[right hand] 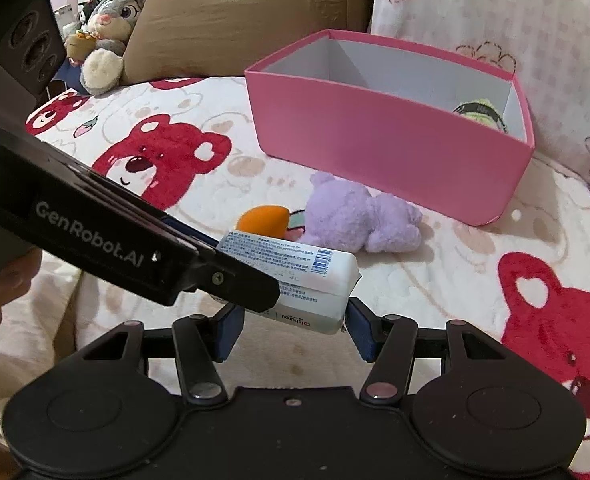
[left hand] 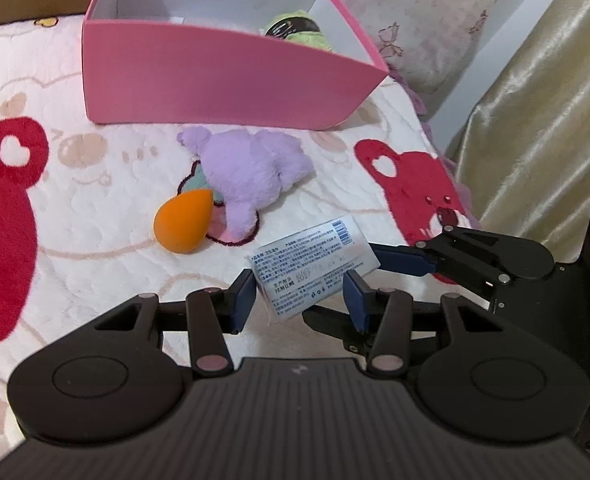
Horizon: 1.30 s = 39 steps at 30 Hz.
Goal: Organize objects
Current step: 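Carry the soap bar into the pink box onto the floss-pick box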
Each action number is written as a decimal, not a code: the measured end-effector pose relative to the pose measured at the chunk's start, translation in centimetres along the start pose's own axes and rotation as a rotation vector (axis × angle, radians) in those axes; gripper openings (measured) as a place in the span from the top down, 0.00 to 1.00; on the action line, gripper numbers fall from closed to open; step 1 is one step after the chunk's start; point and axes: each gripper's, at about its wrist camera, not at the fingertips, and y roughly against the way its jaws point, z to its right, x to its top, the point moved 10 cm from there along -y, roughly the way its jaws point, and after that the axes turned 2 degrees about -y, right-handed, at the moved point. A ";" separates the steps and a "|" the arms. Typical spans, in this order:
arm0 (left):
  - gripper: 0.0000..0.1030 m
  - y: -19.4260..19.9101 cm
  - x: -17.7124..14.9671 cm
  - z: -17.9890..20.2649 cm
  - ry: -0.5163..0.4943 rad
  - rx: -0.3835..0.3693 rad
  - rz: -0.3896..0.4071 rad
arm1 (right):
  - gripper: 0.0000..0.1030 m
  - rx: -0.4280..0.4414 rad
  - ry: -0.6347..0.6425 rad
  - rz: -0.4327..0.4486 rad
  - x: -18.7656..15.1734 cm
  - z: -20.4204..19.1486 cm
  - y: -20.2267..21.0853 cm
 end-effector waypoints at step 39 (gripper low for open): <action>0.55 11.0 14.3 0.1 -0.115 0.056 0.080 | 0.41 -0.019 -0.012 0.152 15.3 -1.4 4.8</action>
